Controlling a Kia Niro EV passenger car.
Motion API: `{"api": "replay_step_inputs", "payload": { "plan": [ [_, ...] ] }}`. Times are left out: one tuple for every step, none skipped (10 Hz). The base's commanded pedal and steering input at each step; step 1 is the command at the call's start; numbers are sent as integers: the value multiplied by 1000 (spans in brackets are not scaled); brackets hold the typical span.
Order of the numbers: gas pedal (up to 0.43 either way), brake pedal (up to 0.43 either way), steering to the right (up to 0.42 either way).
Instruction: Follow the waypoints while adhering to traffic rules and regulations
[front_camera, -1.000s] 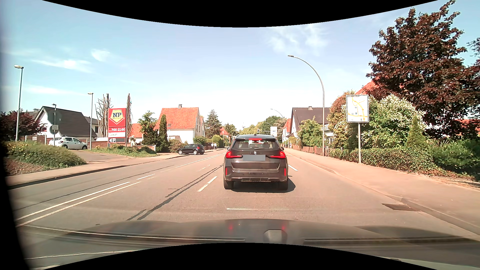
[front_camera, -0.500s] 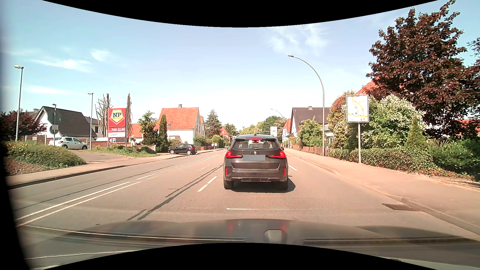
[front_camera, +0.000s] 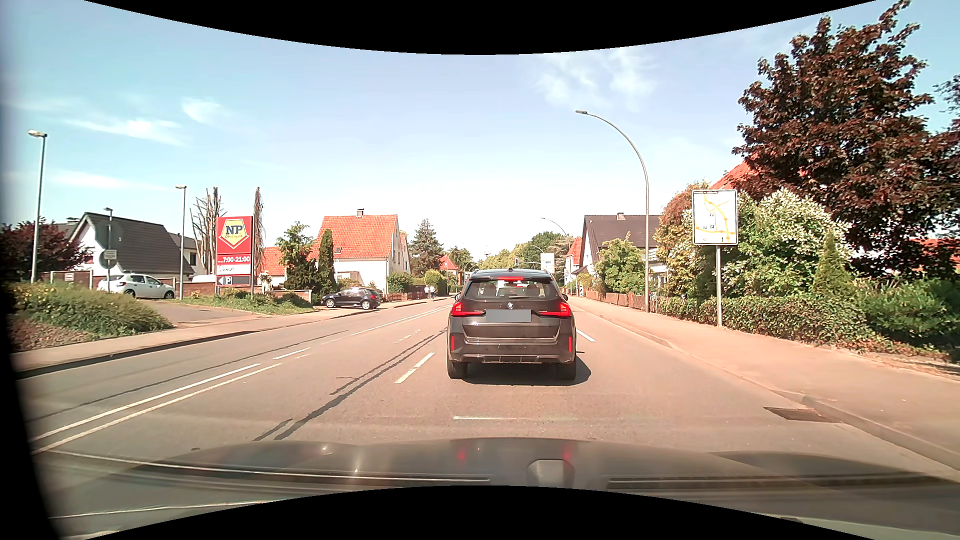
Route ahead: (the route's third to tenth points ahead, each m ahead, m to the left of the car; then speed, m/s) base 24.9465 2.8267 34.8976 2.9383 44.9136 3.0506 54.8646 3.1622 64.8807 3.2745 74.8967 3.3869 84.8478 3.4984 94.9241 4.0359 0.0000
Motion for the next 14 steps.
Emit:
{"api": "replay_step_inputs", "payload": {
  "plan": [
    [0,6,8],
    [0,6,8],
    [0,6,8],
    [0,6,8],
    [0,6,8],
    [0,6,8],
    [0,6,8],
    [0,6,8],
    [0,6,8],
    [0,6,8],
    [0,6,8],
    [0,6,8],
    [0,6,8],
    [0,6,8]
  ]
}}
